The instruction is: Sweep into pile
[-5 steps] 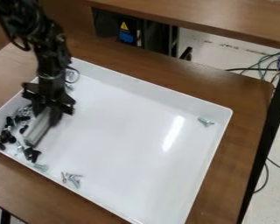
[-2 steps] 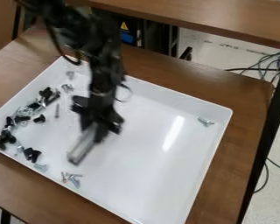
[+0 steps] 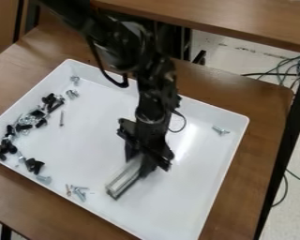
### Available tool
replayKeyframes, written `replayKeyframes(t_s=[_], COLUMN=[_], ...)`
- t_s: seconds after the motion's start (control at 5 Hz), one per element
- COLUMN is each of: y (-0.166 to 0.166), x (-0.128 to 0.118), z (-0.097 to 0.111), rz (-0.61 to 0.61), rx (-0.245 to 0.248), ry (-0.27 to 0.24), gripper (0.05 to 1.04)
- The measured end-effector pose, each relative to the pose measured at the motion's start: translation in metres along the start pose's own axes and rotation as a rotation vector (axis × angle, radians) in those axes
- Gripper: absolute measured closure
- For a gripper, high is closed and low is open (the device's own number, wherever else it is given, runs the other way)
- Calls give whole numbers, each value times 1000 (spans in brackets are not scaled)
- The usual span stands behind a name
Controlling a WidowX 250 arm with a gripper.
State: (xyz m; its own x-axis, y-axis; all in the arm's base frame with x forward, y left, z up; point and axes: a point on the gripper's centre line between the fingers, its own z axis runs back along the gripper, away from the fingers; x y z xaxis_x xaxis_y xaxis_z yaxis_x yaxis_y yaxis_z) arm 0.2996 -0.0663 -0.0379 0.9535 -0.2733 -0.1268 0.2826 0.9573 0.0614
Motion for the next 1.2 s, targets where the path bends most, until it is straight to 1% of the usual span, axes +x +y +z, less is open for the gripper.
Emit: replayKeyframes(t_s=[0.2, 0.4, 0.6, 0.8, 1.0, 1.2], y=[-4, 4, 15, 34, 71, 131], x=[12, 12, 12, 15, 4, -14], z=[1, -1, 6, 31, 32, 32], rz=[-18, 25, 87, 148, 308, 541], rx=[-17, -40, -42, -32, -39, -71], ry=[-14, -11, -25, -87, -61, -47], gripper=[658, 336, 85, 73, 83, 83])
